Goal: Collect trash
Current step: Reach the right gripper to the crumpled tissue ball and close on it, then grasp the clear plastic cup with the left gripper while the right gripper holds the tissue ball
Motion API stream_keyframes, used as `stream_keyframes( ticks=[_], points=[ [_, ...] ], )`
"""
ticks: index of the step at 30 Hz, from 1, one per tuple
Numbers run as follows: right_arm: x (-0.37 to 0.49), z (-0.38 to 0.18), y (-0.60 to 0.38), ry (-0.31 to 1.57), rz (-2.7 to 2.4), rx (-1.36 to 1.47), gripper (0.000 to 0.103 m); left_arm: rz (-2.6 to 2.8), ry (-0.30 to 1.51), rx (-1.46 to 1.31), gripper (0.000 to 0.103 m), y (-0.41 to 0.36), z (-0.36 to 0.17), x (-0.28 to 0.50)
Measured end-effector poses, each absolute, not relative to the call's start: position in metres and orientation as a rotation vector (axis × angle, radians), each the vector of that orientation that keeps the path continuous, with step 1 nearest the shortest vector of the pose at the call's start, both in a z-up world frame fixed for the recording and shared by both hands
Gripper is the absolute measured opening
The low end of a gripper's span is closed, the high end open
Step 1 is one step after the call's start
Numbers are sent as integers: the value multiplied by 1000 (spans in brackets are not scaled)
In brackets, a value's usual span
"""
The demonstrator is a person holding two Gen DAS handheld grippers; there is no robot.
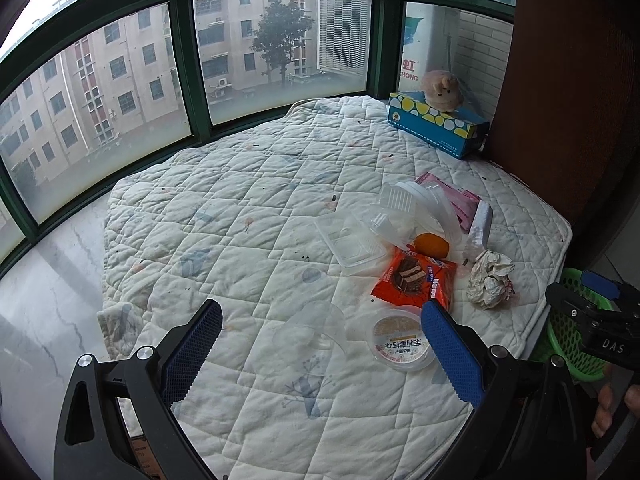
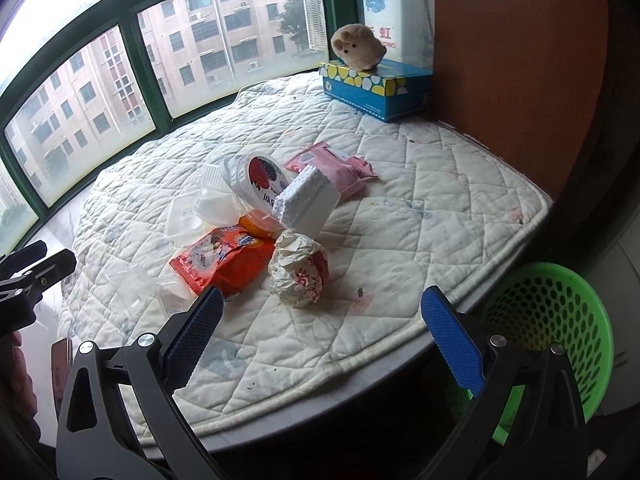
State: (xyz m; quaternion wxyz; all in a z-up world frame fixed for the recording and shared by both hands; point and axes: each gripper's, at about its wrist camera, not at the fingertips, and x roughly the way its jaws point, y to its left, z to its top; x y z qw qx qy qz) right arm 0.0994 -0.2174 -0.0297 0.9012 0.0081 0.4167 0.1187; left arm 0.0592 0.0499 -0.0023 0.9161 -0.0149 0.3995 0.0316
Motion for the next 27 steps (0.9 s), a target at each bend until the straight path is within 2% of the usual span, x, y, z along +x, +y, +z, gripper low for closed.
stream_keyframes(
  ticks=[6, 11, 14, 16, 17, 19, 22, 27],
  points=[
    [129, -55, -202, 912, 277, 2, 93, 62, 848, -47, 96, 63, -12, 61],
    [152, -76, -194, 961, 273, -2, 85, 38, 886, -69, 96, 67, -25, 58],
    [161, -85, -191, 986, 278, 6, 78, 12, 898, -66, 96, 61, -32, 57],
    [165, -89, -191, 999, 291, 17, 67, -23, 907, -63, 96, 54, -36, 58],
    [166, -91, -192, 1004, 293, 20, 66, -40, 911, -58, 96, 50, -38, 59],
    [167, -92, -193, 1011, 295, 26, 53, -79, 918, -48, 96, 42, -43, 62],
    [164, -91, -198, 1006, 300, 46, 45, -148, 939, -48, 96, 33, -50, 70],
    [156, -81, -205, 982, 309, 71, 42, -244, 963, -31, 96, 21, -60, 84]
  ],
)
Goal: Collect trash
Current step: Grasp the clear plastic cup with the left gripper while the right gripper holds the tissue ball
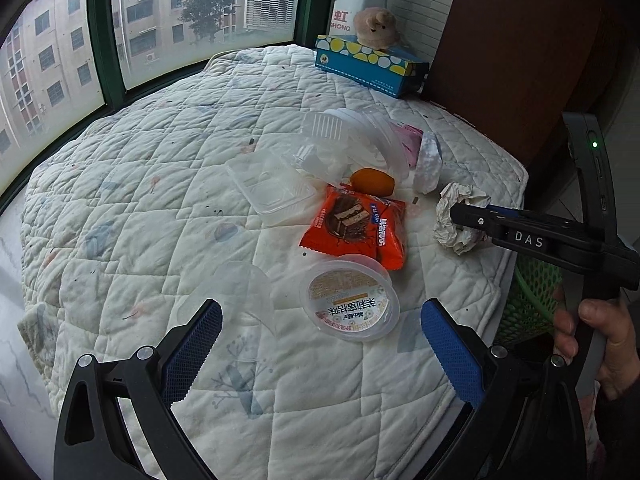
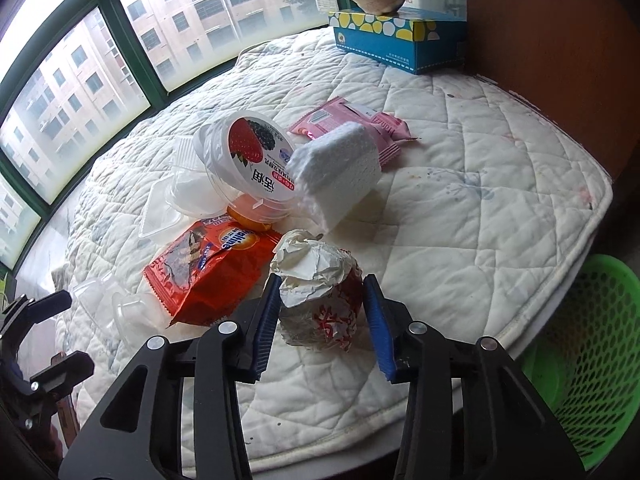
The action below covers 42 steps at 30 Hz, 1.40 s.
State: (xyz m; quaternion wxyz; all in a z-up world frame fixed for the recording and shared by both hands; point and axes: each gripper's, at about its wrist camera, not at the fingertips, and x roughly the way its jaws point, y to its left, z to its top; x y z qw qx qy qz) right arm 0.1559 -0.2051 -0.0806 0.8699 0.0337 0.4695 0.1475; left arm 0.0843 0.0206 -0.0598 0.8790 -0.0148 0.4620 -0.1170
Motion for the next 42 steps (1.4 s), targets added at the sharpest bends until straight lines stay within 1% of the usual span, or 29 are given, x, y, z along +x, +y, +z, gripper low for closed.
stream_keyframes(
  ticks=[11, 13, 15, 22, 24, 27, 30, 31, 32, 33, 37, 42],
  points=[
    [130, -56, -227, 923, 303, 85, 42, -336, 959, 95, 96, 0, -68, 101],
    [127, -53, -232, 916, 294, 90, 42, -352, 950, 127, 94, -4, -70, 102],
    [123, -50, -238, 909, 286, 96, 42, -369, 954, 157, 83, -8, -73, 106],
    [107, -43, -253, 887, 257, 91, 42, -388, 975, 173, 82, -8, -84, 112],
    [102, -40, -258, 881, 252, 96, 42, -395, 978, 176, 74, -9, -86, 112],
    [98, -38, -263, 873, 246, 102, 42, -401, 978, 182, 66, -11, -87, 111],
    [95, -38, -269, 873, 238, 113, 42, -403, 971, 178, 64, -11, -83, 108],
    [94, -37, -271, 871, 236, 118, 42, -404, 973, 173, 61, -11, -81, 109],
    [92, -36, -273, 865, 231, 121, 42, -406, 974, 167, 53, -10, -79, 108],
    [91, -34, -276, 860, 228, 126, 42, -410, 975, 160, 49, -10, -76, 109],
    [85, -28, -286, 838, 212, 137, 42, -430, 961, 150, 40, -13, -66, 103],
    [79, -27, -298, 828, 189, 147, 42, -410, 983, 155, 40, -15, -72, 104]
  ],
)
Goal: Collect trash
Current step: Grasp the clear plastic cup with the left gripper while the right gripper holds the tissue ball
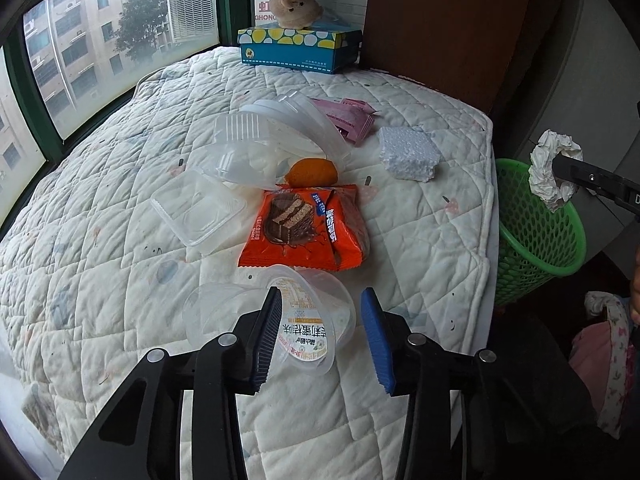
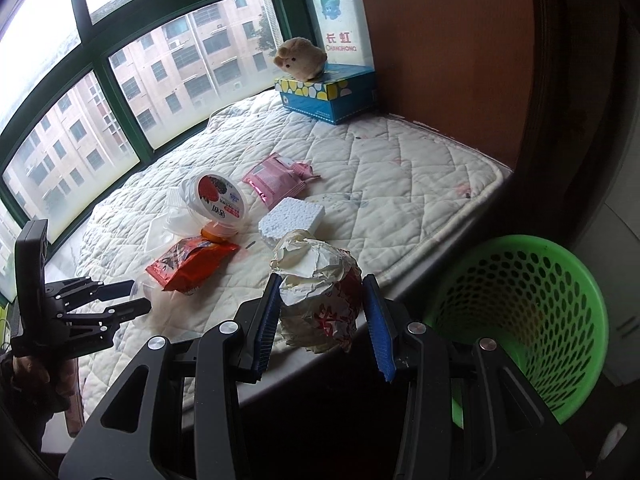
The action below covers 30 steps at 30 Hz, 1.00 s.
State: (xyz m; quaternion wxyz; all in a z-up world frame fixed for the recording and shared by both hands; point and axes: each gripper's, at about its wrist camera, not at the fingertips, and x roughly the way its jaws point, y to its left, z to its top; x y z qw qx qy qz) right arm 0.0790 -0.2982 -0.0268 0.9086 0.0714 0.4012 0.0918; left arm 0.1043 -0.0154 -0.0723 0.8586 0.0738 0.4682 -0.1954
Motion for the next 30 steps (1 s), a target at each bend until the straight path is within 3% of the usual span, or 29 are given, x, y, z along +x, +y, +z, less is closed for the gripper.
stream_keyframes(
  ticks=[3, 4, 5, 6, 13, 30],
  points=[
    [76, -28, -303, 826, 182, 153, 42, -410, 986, 141, 44, -14, -73, 102],
    [75, -29, -304, 827, 179, 155, 42, -410, 980, 140, 50, -14, -72, 101],
    [75, -30, -305, 828, 177, 158, 42, -405, 972, 142, 62, -13, -70, 100],
    [75, -31, -307, 830, 175, 163, 42, -403, 958, 146, 66, -13, -68, 99],
    [75, -32, -307, 834, 167, 168, 42, -441, 949, 107, 72, -5, -66, 111],
    [79, -36, -298, 853, 189, 176, 42, -345, 826, 54, 72, 40, -44, 93]
  ],
)
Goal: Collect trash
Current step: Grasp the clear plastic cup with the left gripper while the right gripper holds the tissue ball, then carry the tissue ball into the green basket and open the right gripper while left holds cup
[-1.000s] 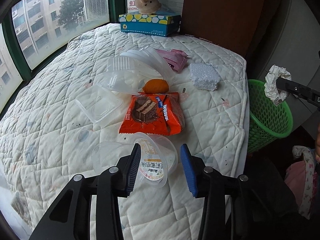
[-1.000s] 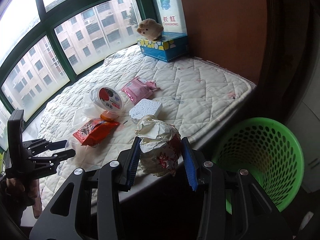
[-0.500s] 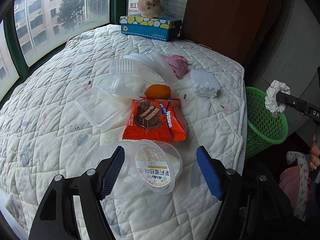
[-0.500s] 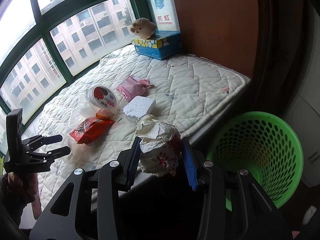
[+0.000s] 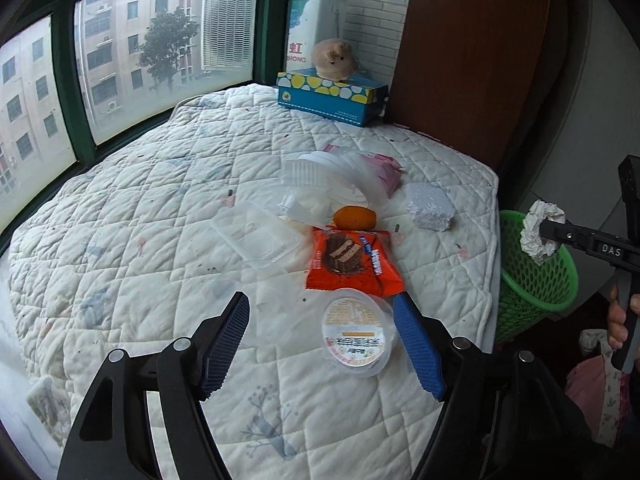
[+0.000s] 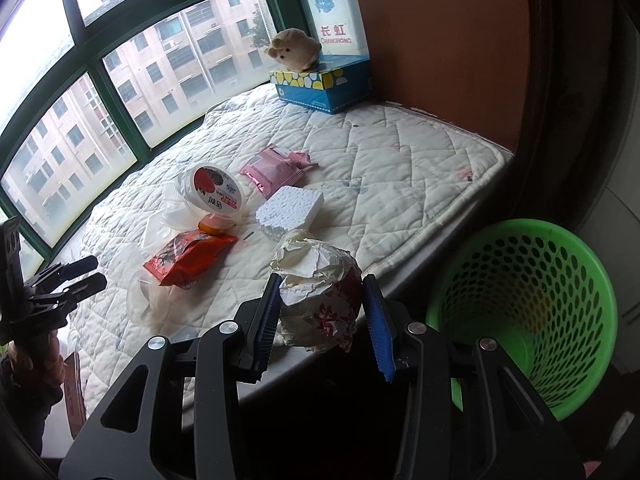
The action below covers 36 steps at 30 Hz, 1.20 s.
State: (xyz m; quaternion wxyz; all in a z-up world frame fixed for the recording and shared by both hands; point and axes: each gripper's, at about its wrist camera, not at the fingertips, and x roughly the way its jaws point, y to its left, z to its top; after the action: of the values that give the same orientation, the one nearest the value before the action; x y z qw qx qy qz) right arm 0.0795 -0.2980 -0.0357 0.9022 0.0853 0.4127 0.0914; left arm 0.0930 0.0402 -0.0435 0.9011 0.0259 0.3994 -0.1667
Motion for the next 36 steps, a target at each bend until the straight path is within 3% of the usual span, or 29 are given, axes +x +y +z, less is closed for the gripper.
stream_keyframes(
  ticks=[3, 7, 13, 17, 18, 25, 36],
  points=[
    [80, -37, -298, 856, 189, 176, 42, -275, 864, 38, 73, 55, -55, 102],
    [81, -37, -300, 858, 183, 179, 42, -235, 891, 31, 83, 65, -66, 111],
    [81, -39, -300, 865, 171, 173, 42, -261, 931, 32, 83, 59, -81, 129],
    [79, -38, -305, 862, 157, 173, 42, -285, 946, 20, 62, 57, -85, 134],
    [78, -38, -306, 861, 152, 174, 42, -285, 949, 18, 61, 58, -85, 135],
    [71, -37, -325, 846, 120, 192, 42, -242, 962, 12, 59, 67, -71, 131],
    [62, -55, -392, 877, -49, 215, 43, -277, 827, 37, 59, 68, 11, 108]
  ],
)
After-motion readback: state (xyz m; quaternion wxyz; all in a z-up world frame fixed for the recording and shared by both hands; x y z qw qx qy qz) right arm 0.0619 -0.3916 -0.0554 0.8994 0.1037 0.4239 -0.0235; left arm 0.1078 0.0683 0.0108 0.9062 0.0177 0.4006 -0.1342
